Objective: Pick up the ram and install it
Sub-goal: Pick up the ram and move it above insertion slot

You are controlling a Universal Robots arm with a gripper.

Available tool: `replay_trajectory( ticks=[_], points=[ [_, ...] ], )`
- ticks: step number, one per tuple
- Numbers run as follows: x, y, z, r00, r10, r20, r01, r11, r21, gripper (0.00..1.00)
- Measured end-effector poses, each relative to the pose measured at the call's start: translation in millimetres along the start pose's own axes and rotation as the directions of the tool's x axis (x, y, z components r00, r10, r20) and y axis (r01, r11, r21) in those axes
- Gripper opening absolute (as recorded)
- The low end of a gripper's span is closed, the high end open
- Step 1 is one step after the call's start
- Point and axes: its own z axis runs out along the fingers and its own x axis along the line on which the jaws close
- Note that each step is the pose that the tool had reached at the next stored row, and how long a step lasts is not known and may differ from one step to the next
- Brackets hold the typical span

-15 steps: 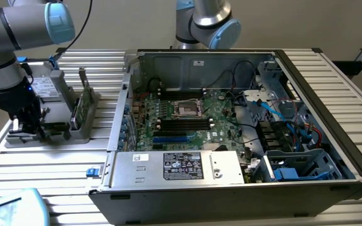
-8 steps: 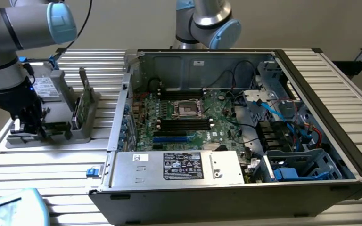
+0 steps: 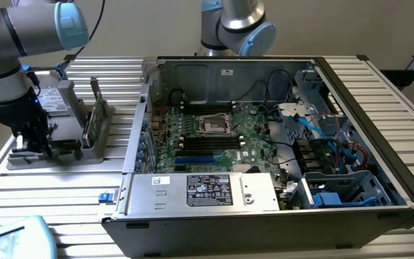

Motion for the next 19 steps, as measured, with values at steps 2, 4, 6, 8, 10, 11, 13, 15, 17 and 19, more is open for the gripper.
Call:
replay_trajectory(
  ticks=[2, 4, 6, 8, 10, 11, 13, 15, 17, 19],
  points=[
    [0.1, -0.4, -0.7, 1.0, 0.0, 0.0004, 0.0, 1.0, -0.0016, 0.15],
    [0.3, -0.6, -1.7, 1.0, 0.0, 0.0005, 0.0, 1.0, -0.0033, 0.15],
    [0.4, -0.9, -2.9, 1.0, 0.0, 0.001, 0.0, 1.0, -0.005, 0.15],
    [0.5, -1.1, -4.4, 1.0, 0.0, 0.0013, 0.0, 1.0, -0.0072, 0.15],
    [0.7, -1.3, -5.7, 1.0, -0.001, 0.0017, 0.001, 1.0, -0.0091, 0.15],
    [0.7, -1.4, -6.4, 1.0, -0.001, 0.0019, 0.001, 0.9999, -0.0101, 0.15],
    [0.9, -1.7, -7.7, 1.0, -0.001, 0.0022, 0.001, 0.9999, -0.0123, 0.15],
    [1.0, -2.2, -9.3, 1.0, -0.001, 0.0028, 0.001, 0.9999, -0.0152, 0.15],
    [1.3, -2.6, -11.0, 1.0, -0.001, 0.0032, 0.001, 0.9998, -0.0185, 0.15],
    [1.4, -3.2, -12.4, 1.0, -0.002, 0.0039, 0.002, 0.9998, -0.0222, 0.15]
  ],
)
